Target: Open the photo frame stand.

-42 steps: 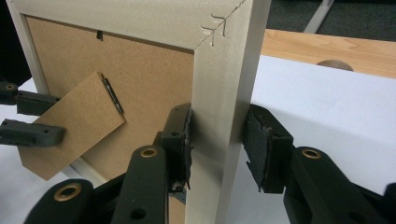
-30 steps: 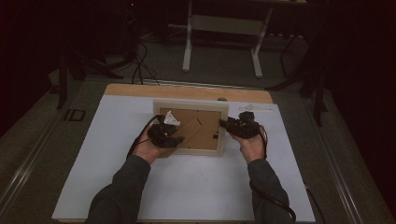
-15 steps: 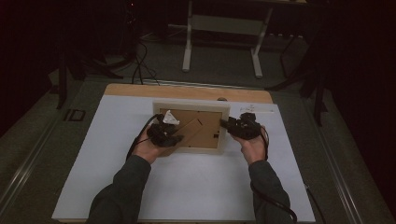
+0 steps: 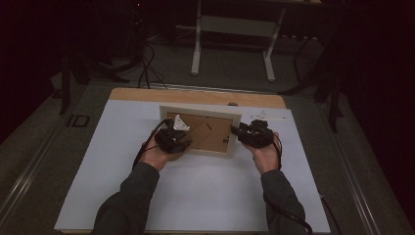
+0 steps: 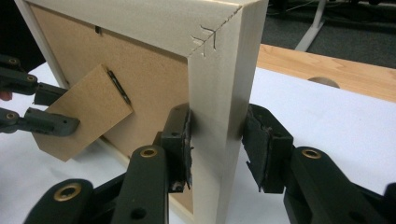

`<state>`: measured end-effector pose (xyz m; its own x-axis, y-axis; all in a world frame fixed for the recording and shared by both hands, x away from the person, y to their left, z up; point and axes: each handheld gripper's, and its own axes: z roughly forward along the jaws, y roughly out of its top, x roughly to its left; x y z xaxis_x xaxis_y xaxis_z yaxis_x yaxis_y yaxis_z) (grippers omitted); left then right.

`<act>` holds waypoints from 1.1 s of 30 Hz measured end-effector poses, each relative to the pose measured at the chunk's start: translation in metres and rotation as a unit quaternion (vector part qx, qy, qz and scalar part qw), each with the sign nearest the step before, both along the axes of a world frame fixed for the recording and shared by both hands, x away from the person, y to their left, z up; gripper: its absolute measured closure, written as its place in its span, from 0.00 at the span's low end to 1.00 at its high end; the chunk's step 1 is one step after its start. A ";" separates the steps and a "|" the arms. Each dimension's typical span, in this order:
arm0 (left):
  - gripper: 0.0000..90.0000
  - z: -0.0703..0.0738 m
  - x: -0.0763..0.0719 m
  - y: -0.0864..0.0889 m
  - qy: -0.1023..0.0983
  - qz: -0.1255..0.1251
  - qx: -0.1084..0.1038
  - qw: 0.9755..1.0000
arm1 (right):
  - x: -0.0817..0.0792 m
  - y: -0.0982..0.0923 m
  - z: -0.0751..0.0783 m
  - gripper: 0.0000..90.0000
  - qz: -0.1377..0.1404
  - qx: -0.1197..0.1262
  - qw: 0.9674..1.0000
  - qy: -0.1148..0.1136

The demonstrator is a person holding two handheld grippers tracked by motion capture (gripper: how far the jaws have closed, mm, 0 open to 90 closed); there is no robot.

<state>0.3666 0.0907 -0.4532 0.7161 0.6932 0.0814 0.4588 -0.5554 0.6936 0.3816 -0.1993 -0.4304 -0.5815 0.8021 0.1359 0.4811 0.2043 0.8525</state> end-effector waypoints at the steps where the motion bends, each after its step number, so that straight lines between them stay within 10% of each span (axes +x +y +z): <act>1: 0.76 0.000 0.000 0.000 0.000 0.000 0.000 1.000 | 0.000 0.000 0.000 0.69 0.000 0.000 1.000 0.000; 33: 0.80 0.003 -0.003 0.001 -0.025 0.025 0.001 0.999 | -0.010 0.006 0.001 0.68 0.021 -0.023 0.999 -0.027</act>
